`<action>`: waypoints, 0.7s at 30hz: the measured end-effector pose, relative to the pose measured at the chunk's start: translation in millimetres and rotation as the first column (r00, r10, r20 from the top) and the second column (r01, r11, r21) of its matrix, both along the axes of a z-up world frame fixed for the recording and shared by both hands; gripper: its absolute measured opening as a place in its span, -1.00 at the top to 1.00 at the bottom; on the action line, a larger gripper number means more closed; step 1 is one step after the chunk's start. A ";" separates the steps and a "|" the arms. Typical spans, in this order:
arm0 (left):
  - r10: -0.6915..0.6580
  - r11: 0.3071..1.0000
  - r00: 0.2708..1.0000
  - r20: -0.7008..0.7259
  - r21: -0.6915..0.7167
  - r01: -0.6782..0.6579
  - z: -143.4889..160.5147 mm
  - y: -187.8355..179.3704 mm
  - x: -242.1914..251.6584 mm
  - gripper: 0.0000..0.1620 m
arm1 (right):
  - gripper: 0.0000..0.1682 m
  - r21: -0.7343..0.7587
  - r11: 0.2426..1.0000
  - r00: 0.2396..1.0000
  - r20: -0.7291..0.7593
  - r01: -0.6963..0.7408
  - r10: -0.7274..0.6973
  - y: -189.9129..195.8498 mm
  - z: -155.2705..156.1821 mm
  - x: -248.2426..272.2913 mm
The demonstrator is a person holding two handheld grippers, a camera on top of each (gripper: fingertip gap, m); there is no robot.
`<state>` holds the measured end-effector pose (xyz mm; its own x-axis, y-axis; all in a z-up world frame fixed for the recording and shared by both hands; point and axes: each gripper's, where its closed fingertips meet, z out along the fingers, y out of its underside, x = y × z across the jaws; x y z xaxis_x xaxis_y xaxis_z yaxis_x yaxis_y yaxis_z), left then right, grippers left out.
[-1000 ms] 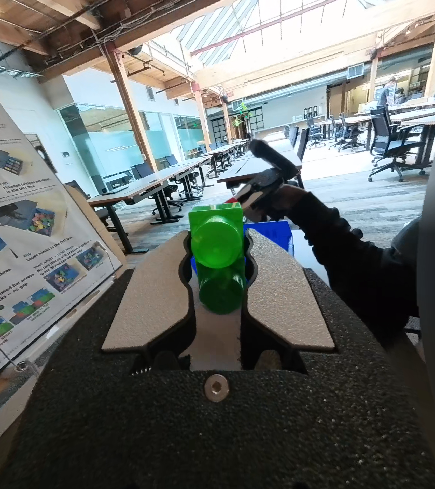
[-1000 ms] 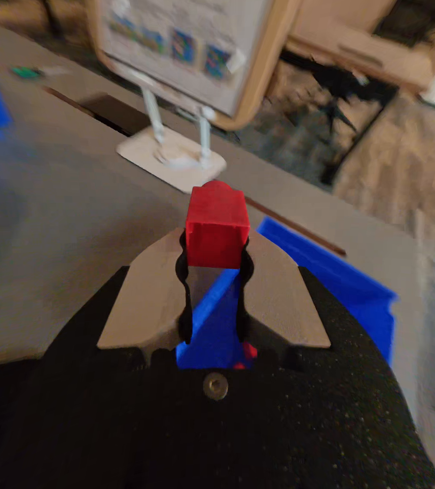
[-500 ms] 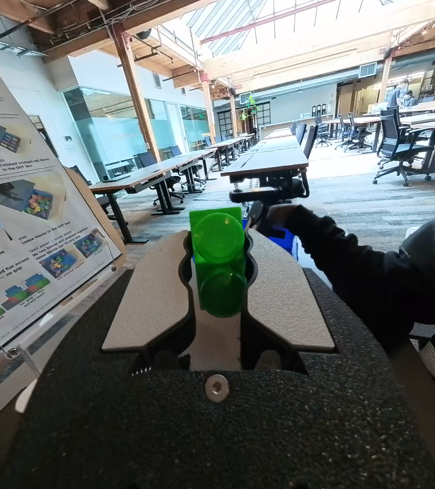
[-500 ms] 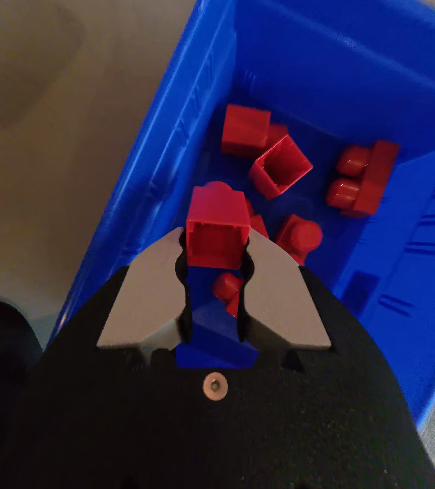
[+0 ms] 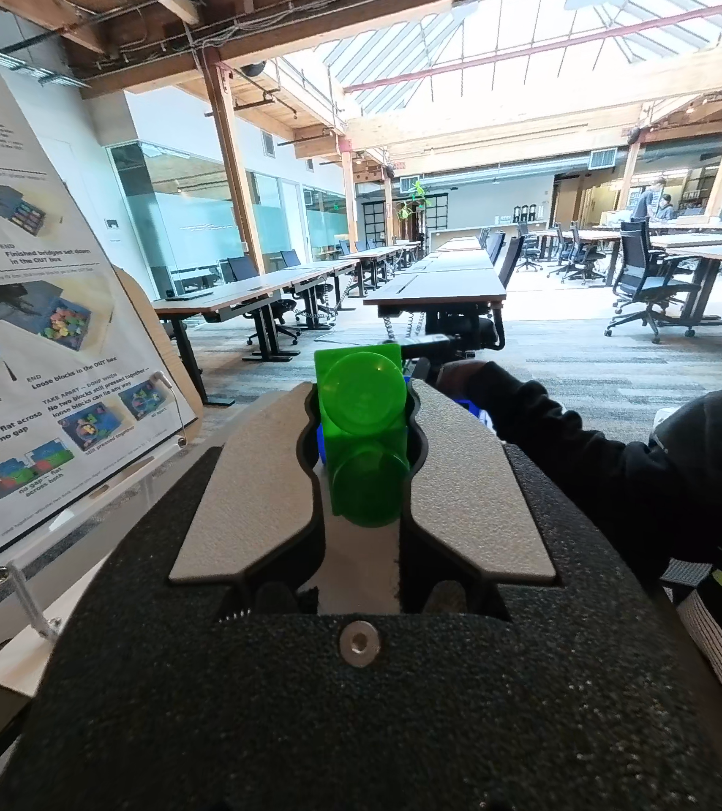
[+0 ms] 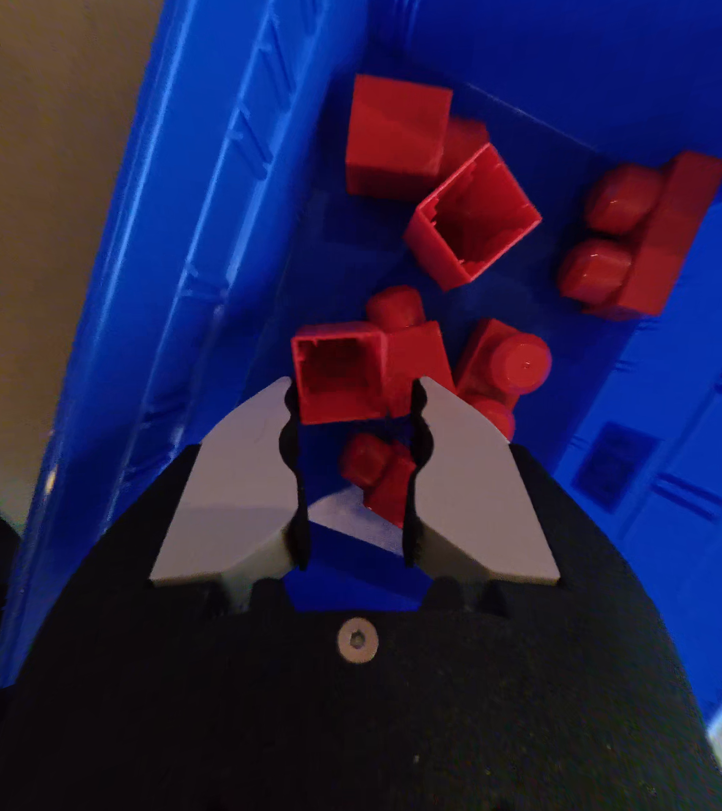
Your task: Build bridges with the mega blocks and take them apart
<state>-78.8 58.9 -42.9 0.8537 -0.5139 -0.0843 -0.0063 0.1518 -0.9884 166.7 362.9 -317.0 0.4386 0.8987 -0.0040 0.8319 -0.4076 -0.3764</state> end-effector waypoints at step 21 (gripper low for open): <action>-0.178 0.983 0.979 0.101 0.053 0.173 13.0 -11.2 20.7 0.55 | 0.45 0.567 0.672 0.052 -0.744 -0.476 0.666 -233.4 269.3 -154.5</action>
<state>-58.1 47.7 -29.8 0.7557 -0.6545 -0.0246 0.1279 0.1843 -0.9745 12.2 129.5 -47.7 -0.4086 0.8944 0.1819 -0.0929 0.1576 -0.9831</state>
